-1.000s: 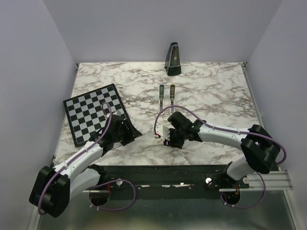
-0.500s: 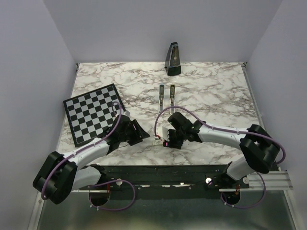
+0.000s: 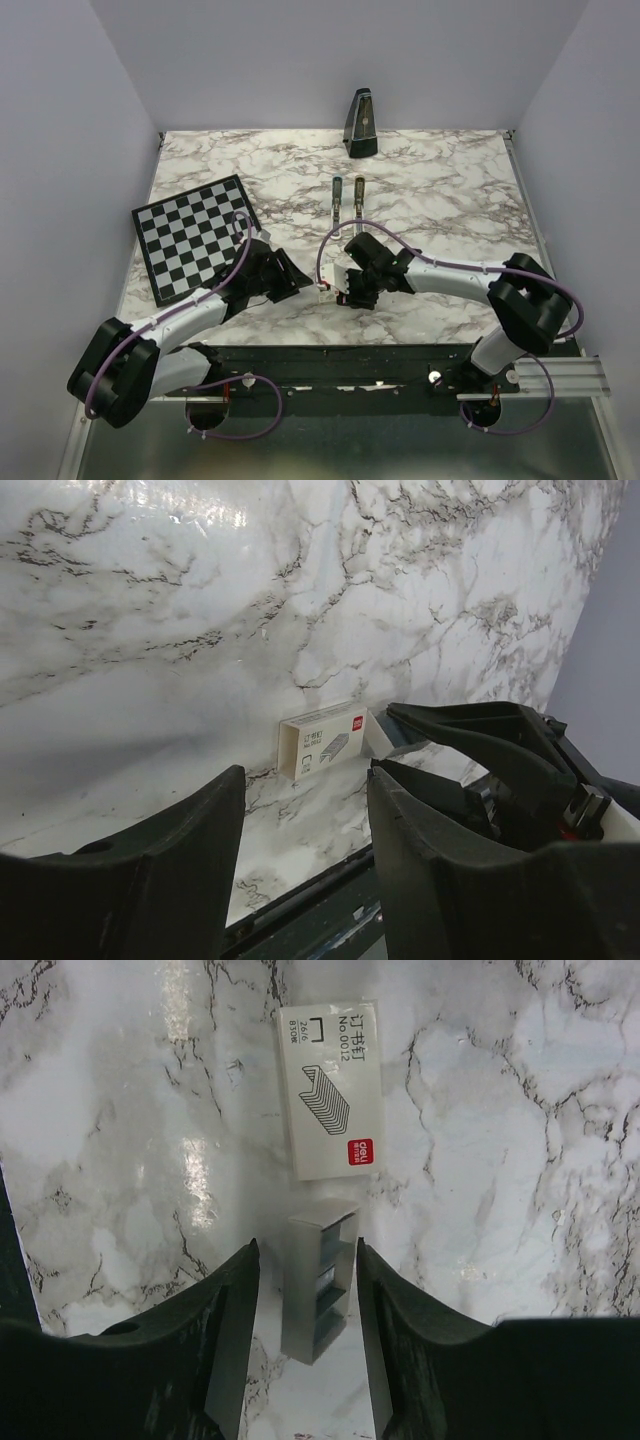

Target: Unload the staples from the stapler

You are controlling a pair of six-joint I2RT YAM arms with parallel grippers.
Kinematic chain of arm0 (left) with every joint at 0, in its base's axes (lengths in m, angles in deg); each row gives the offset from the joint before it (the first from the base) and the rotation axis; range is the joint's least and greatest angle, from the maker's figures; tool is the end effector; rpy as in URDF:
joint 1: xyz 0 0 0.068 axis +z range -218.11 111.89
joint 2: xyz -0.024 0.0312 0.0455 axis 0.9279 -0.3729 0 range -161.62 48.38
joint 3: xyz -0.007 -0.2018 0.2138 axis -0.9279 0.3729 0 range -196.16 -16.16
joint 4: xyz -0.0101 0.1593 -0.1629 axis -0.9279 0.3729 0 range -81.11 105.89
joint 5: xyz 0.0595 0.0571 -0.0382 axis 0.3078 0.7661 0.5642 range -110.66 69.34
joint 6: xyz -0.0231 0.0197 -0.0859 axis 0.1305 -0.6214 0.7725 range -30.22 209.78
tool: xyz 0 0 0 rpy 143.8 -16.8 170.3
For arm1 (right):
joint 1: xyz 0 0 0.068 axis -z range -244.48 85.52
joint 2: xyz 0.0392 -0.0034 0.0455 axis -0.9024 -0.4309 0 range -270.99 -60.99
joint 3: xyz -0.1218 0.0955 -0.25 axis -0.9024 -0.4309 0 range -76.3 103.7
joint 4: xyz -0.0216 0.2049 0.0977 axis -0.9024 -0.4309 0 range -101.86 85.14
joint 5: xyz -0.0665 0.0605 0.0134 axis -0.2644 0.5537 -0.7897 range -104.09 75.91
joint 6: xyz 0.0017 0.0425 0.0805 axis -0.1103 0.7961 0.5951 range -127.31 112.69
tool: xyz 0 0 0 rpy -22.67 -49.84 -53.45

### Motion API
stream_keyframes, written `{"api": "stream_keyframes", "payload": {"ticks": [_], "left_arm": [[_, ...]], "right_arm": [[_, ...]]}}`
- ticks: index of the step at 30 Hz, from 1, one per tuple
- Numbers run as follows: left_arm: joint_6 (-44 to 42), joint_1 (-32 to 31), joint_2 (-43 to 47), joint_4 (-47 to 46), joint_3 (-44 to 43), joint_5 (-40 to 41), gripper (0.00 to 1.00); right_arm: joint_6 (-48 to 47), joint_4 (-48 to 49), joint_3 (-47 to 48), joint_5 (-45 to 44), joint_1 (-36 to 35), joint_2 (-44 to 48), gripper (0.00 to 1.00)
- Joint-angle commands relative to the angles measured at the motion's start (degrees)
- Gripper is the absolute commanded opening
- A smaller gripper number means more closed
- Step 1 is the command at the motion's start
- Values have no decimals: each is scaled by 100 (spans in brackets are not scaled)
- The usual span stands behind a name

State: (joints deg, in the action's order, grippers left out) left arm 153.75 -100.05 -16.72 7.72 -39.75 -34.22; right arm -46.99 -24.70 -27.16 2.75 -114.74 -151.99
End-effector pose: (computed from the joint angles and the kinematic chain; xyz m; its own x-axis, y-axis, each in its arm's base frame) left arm 0.1705 -0.1289 0.1801 -0.8394 -0.5061 -0.1981 -0.2014 0.6283 -0.7515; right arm 0.1689 0.2402 0.1707 0.0929 -0.8443 -0.5278 -0.9934 -0.0428 -0.1065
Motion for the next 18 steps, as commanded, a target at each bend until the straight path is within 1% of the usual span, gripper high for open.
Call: {"api": "stream_keyframes", "payload": {"ticks": [1, 9, 18], "left_arm": [[20, 39, 164, 108, -84, 108, 59], [-86, 39, 156, 345, -163, 214, 59], [-165, 48, 226, 530, -216, 336, 59]], "right_arm": [[-31, -126, 165, 38, -36, 117, 52], [-40, -398, 315, 65, -36, 443, 53], [66, -495, 411, 223, -36, 40, 55]]}}
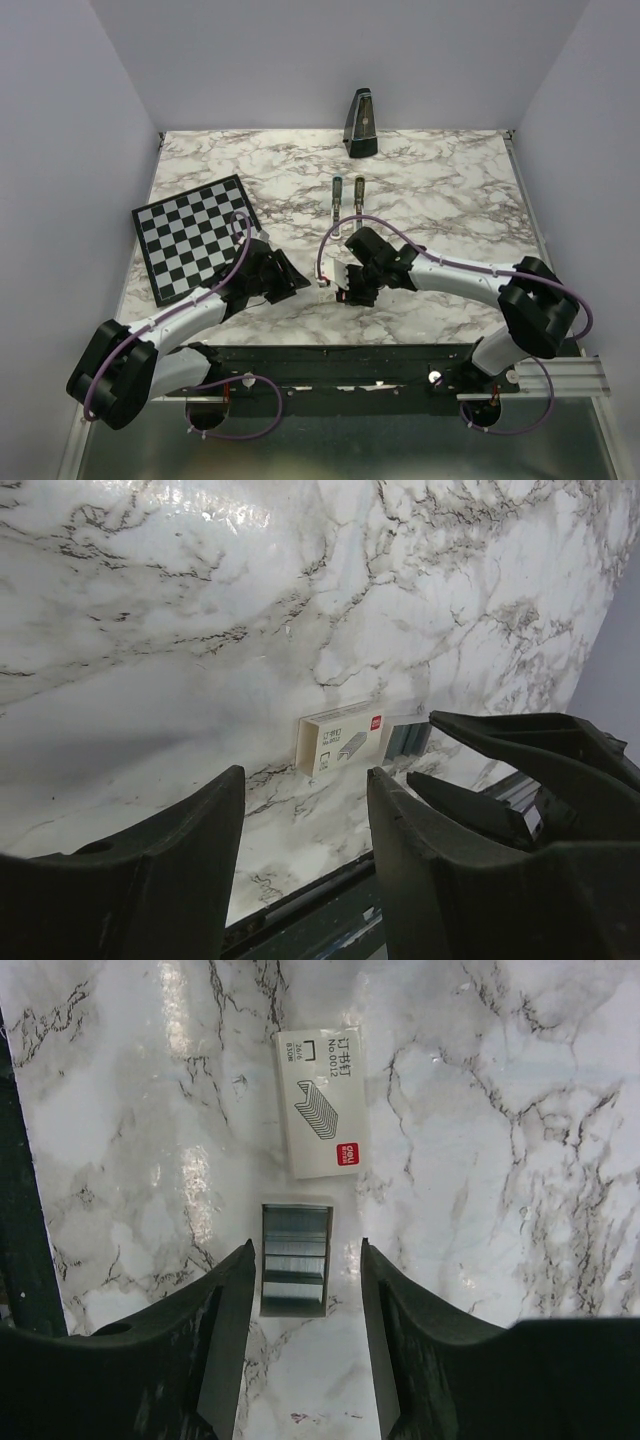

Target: Unload the staples from the stapler

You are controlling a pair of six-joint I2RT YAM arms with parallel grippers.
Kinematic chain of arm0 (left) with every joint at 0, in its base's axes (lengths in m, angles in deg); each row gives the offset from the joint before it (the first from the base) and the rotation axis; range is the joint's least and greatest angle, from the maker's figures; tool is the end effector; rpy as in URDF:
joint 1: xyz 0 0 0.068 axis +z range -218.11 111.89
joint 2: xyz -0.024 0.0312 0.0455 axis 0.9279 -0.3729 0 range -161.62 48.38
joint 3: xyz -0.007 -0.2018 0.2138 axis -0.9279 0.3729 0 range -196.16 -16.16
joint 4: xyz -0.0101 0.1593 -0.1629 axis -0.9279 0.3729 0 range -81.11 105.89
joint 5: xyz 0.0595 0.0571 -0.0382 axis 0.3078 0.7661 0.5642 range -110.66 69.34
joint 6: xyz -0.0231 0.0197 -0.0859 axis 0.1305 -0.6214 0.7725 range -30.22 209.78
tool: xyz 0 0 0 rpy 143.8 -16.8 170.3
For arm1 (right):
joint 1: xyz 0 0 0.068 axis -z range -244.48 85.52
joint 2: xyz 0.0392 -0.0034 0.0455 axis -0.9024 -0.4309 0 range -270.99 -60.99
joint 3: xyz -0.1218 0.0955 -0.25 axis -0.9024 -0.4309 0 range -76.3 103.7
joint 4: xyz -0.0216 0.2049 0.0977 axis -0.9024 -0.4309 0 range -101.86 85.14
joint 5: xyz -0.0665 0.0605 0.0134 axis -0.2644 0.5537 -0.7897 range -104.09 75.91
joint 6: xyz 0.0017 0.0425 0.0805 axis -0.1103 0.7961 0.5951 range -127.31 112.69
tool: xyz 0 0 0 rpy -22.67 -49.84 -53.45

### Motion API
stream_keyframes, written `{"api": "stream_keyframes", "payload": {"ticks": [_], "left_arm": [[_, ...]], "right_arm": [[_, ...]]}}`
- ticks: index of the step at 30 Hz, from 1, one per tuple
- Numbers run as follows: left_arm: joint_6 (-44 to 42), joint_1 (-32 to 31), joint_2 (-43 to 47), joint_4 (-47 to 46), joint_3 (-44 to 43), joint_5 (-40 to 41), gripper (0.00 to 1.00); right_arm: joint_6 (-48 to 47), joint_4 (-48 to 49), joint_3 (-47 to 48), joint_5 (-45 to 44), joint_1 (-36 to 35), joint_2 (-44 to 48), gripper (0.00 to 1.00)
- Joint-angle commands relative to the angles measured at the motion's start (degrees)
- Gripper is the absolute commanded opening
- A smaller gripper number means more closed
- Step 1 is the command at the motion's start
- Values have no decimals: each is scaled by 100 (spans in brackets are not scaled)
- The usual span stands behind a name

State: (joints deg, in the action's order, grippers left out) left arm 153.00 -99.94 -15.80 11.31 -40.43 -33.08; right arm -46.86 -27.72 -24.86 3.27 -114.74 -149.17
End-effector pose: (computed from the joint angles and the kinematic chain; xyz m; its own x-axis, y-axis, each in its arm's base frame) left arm 0.1674 -0.1246 0.1794 -0.8382 -0.5059 -0.2038 -0.2179 0.6531 -0.7252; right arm 0.1673 0.2394 0.1913 0.1038 -0.8260 -0.5541 -0.9914 -0.0415 -0.1239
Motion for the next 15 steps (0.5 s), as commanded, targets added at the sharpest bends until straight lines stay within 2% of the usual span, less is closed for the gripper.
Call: {"api": "stream_keyframes", "payload": {"ticks": [1, 9, 15], "left_arm": [[-82, 37, 152, 189, -131, 232, 59], [-38, 432, 529, 268, 54, 109, 59], [-47, 520, 732, 383, 81, 135, 60]], "right_arm": [[61, -193, 191, 145, -28, -287, 55], [220, -202, 305, -31, -28, -621, 58], [263, -184, 226, -163, -28, -630, 56]]}}
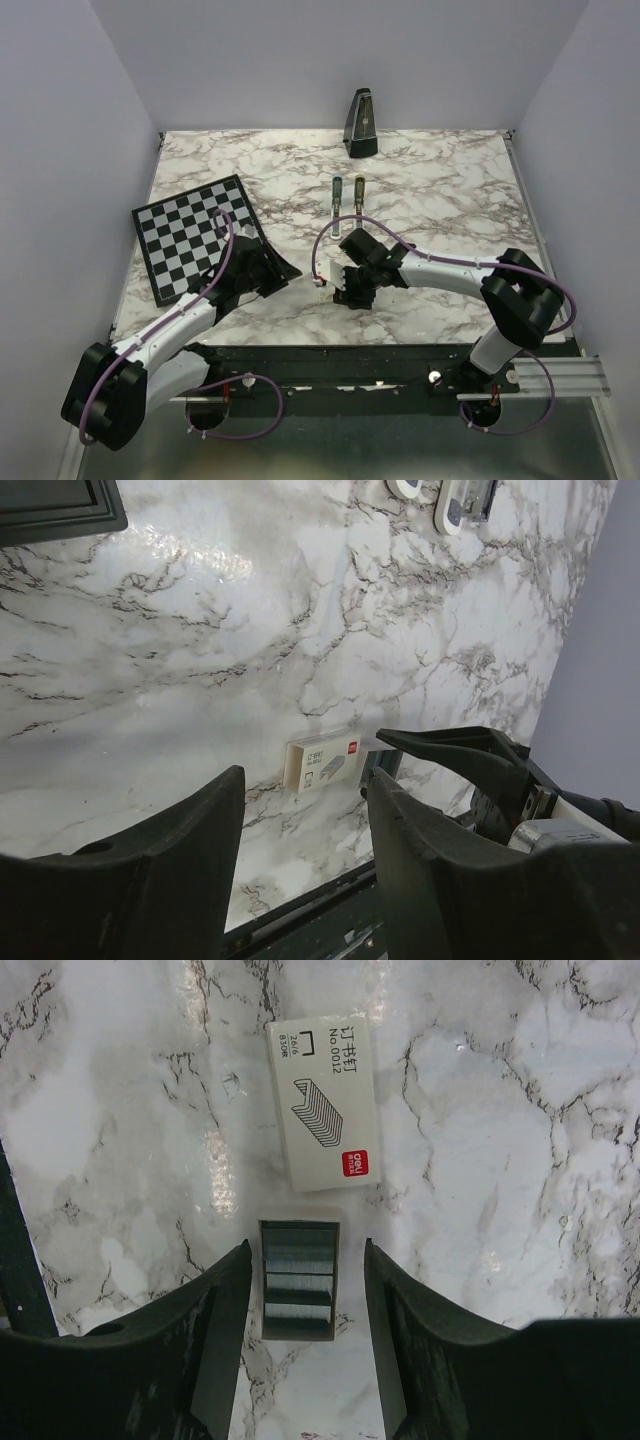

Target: Unload the staples from the stapler

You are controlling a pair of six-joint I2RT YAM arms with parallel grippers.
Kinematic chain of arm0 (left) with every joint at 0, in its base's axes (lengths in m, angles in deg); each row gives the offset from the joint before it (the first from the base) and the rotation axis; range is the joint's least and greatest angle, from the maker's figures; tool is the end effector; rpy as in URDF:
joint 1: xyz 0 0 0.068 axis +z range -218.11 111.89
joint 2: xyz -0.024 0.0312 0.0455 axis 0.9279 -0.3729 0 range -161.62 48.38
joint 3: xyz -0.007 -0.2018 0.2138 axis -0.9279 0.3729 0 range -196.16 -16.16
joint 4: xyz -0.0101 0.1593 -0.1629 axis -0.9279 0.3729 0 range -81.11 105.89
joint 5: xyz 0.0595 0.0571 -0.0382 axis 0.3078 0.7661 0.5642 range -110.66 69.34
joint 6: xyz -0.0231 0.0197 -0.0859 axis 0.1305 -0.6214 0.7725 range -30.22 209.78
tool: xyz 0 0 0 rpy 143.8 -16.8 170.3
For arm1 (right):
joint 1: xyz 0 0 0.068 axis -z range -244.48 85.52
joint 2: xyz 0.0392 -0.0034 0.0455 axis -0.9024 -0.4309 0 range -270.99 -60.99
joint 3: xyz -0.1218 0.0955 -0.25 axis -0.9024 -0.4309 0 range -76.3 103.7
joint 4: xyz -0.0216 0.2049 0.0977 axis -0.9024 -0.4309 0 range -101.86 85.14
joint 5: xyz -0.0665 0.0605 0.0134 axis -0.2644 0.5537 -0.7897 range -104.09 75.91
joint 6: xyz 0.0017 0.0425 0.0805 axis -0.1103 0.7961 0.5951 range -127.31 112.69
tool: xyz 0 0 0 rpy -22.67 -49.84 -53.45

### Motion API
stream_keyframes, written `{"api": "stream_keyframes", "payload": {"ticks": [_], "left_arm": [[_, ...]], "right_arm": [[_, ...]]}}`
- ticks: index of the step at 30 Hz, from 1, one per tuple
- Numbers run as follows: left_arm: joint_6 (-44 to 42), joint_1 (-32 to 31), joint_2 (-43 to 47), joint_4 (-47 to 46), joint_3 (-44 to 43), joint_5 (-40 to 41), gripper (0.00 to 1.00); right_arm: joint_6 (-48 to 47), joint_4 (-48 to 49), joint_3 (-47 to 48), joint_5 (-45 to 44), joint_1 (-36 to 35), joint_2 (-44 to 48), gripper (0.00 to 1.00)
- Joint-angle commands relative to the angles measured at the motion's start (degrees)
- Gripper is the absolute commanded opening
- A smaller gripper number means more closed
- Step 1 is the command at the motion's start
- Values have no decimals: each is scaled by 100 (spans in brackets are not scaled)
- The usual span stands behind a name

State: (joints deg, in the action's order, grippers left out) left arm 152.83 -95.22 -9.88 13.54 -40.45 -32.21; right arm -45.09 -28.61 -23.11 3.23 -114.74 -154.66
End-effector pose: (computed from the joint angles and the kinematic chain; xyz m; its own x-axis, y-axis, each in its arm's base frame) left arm 0.1677 -0.1042 0.1937 -0.7739 -0.5850 -0.2427 -0.2298 0.6165 -0.7531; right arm 0.1745 0.2479 0.1720 0.0455 -0.8602 -0.5079 -0.9983 -0.0207 -0.0545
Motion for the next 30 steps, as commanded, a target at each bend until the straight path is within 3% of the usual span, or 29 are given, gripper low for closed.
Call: {"api": "stream_keyframes", "payload": {"ticks": [1, 19, 30], "left_arm": [[-21, 48, 148, 160, 83, 48, 59], [-29, 57, 192, 195, 83, 83, 60], [-91, 48, 25, 37, 162, -84, 59]], "right_arm": [[87, -95, 34, -142, -19, -81, 56], [113, 28, -160, -212, -28, -81, 54], [-124, 177, -125, -396, 16, -108, 38]]}}
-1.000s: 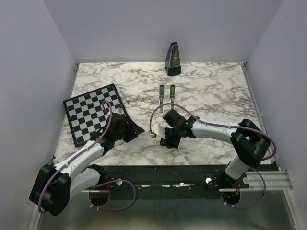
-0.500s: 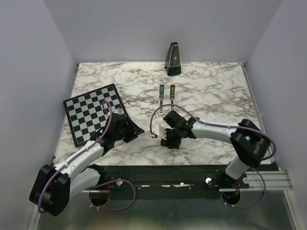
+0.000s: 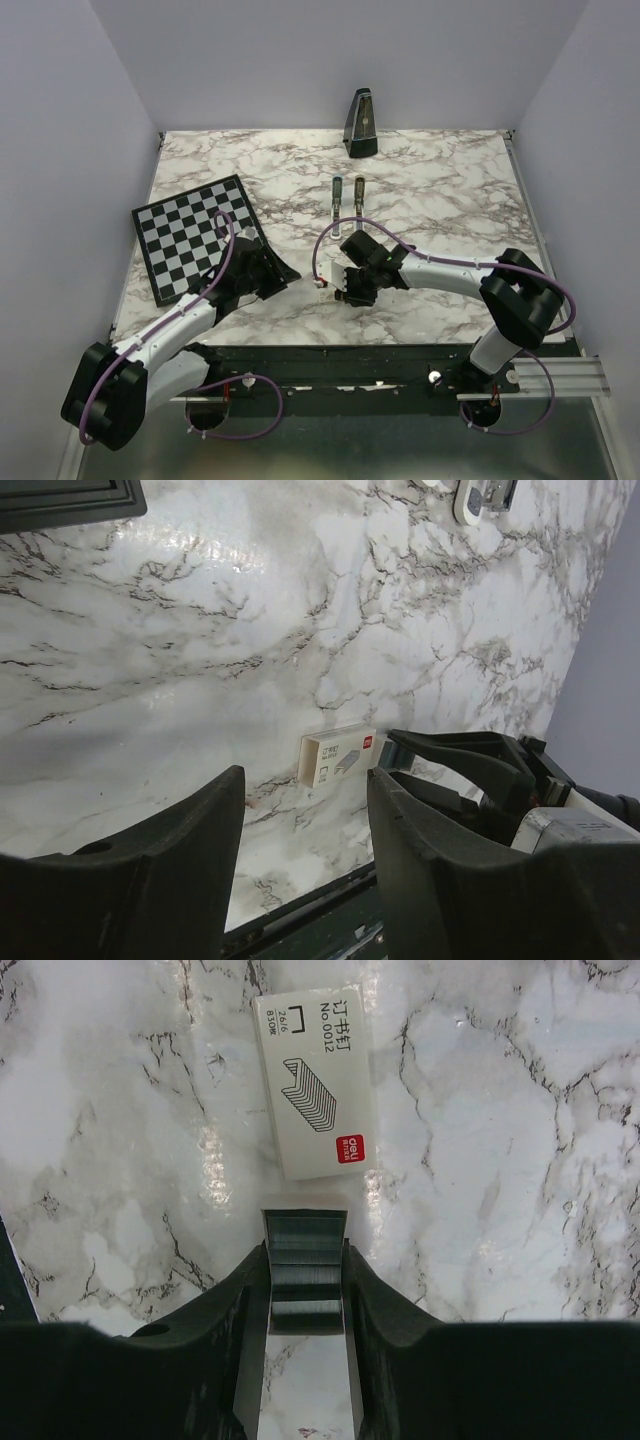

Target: Unload the staples from the stapler

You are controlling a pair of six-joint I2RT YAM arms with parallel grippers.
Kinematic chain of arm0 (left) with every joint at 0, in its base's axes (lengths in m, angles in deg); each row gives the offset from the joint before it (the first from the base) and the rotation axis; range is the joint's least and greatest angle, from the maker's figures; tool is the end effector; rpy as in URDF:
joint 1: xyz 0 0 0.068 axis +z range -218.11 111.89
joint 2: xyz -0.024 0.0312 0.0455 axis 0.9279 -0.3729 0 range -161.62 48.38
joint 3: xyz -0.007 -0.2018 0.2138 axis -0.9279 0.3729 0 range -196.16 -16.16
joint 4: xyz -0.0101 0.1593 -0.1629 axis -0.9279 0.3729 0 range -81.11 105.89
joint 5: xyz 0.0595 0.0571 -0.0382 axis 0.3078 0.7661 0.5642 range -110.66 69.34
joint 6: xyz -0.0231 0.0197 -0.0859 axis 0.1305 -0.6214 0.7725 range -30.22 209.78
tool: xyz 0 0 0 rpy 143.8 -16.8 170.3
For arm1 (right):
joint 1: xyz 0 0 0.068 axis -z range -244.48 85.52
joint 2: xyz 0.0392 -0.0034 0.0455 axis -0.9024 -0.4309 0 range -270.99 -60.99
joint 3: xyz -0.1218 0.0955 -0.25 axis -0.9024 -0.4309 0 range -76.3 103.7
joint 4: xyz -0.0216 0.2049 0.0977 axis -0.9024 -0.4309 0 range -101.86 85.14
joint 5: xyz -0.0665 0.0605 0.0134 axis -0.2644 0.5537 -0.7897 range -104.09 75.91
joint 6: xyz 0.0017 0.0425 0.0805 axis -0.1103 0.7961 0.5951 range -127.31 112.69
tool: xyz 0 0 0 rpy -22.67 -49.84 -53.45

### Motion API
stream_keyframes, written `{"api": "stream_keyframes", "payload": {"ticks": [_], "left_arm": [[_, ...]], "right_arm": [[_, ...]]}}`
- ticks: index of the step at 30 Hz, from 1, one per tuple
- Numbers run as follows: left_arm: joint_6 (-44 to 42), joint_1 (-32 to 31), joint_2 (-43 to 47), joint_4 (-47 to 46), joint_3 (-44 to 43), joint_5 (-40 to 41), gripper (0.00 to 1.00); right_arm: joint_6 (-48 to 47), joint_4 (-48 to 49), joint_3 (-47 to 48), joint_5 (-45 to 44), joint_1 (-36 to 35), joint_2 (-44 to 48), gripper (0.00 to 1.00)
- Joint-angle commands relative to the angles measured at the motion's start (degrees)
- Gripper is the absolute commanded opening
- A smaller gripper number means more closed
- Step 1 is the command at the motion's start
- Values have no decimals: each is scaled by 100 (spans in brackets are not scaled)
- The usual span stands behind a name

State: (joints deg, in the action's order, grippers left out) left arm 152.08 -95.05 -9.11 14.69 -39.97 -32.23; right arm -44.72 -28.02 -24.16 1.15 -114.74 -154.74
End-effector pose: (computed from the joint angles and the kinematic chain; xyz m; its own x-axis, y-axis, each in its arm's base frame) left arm 0.1641 -0.1018 0.1909 -0.7786 -0.5773 -0.2459 -0.2314 0.6284 -0.7426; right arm 0.1752 0.2443 0.1667 0.0350 -0.8749 -0.4831 -0.9975 -0.0012 -0.0702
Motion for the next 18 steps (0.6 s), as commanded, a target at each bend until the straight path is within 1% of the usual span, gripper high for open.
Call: {"api": "stream_keyframes", "payload": {"ticks": [1, 18], "left_arm": [[1, 31, -77, -158, 140, -108, 60], [493, -356, -570, -879, 316, -240, 59]], "right_arm": [[-179, 118, -2, -206, 16, -116, 38], [-223, 75, 314, -224, 25, -380, 37]]}}
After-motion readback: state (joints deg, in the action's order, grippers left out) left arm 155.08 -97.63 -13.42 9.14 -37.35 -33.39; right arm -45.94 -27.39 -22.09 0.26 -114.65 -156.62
